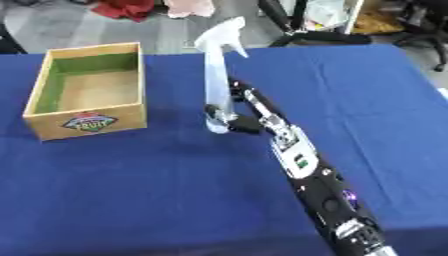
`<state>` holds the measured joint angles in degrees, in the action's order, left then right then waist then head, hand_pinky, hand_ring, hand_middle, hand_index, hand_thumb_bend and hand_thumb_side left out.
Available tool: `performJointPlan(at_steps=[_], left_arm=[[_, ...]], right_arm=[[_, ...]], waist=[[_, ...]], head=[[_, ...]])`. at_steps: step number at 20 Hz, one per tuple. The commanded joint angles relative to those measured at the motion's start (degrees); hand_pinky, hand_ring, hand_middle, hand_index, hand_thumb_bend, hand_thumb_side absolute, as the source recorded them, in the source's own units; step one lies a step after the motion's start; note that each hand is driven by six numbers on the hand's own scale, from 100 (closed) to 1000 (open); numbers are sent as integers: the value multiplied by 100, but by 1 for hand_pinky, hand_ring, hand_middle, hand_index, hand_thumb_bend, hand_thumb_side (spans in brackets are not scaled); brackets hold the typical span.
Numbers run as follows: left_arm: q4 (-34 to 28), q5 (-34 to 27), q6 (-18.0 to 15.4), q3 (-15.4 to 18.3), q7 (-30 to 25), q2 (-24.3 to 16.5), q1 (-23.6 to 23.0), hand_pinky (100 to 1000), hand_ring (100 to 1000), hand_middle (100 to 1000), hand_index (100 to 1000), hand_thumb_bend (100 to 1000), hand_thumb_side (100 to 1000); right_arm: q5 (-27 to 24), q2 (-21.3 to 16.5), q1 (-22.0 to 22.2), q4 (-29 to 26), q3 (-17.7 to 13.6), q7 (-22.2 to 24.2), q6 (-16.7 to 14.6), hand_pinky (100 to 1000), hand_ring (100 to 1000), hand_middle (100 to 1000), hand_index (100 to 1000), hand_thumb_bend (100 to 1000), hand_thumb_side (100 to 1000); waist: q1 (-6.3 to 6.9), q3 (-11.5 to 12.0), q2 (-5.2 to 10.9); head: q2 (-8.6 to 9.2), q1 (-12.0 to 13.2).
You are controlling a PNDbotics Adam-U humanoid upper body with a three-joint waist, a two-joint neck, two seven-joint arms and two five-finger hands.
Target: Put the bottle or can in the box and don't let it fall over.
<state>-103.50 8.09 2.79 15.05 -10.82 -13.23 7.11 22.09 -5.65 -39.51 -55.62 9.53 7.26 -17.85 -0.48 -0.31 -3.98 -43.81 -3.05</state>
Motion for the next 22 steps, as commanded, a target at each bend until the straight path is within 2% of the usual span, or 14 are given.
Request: performJointPlan(at_steps=[1, 10, 15, 19, 20, 21, 22], left_arm=[[-91, -29, -17, -10, -24, -42, 70, 846, 770, 851, 953, 667, 638], [-83, -54, -31, -49, -60, 3, 92, 846, 770, 851, 953, 666, 639], [-81, -70, -39, -75, -84, 32, 107, 846, 770, 851, 954, 666, 640], [-82, -90, -45, -104, -107, 61, 140, 846, 770, 851, 954, 664, 642], [-82, -95, -46, -112, -114, 68, 149, 846, 769, 851, 955, 663, 644], [-82, -99, -48, -119, -121, 74, 157, 846, 769, 851, 955, 663, 644], [-82, -102, -49, -124, -127, 79, 164, 846, 769, 851, 955, 664, 645]], right_arm=[[199, 82, -160, 94, -103, -143, 11, 880, 881, 888, 997, 392, 599], [648, 330, -367, 514, -346, -760, 132, 878, 880, 874, 984, 411, 586], [818, 449, -490, 730, -503, -1154, 244, 875, 876, 862, 954, 392, 568], [857, 556, -554, 1001, -655, -1505, 359, 882, 878, 852, 834, 311, 501], [858, 573, -563, 1067, -684, -1596, 383, 885, 878, 847, 760, 258, 442], [861, 585, -573, 1131, -710, -1688, 403, 885, 878, 846, 748, 248, 432], [866, 593, -582, 1189, -734, -1775, 421, 886, 874, 834, 662, 188, 351]], waist=[[31, 25, 106], [90, 153, 92], [125, 247, 73], [151, 352, 46], [158, 381, 37], [164, 411, 29], [169, 440, 20]], head=[[-31, -37], [-31, -144], [-31, -239], [-31, -342], [-31, -364], [-31, -385], [-31, -407]])
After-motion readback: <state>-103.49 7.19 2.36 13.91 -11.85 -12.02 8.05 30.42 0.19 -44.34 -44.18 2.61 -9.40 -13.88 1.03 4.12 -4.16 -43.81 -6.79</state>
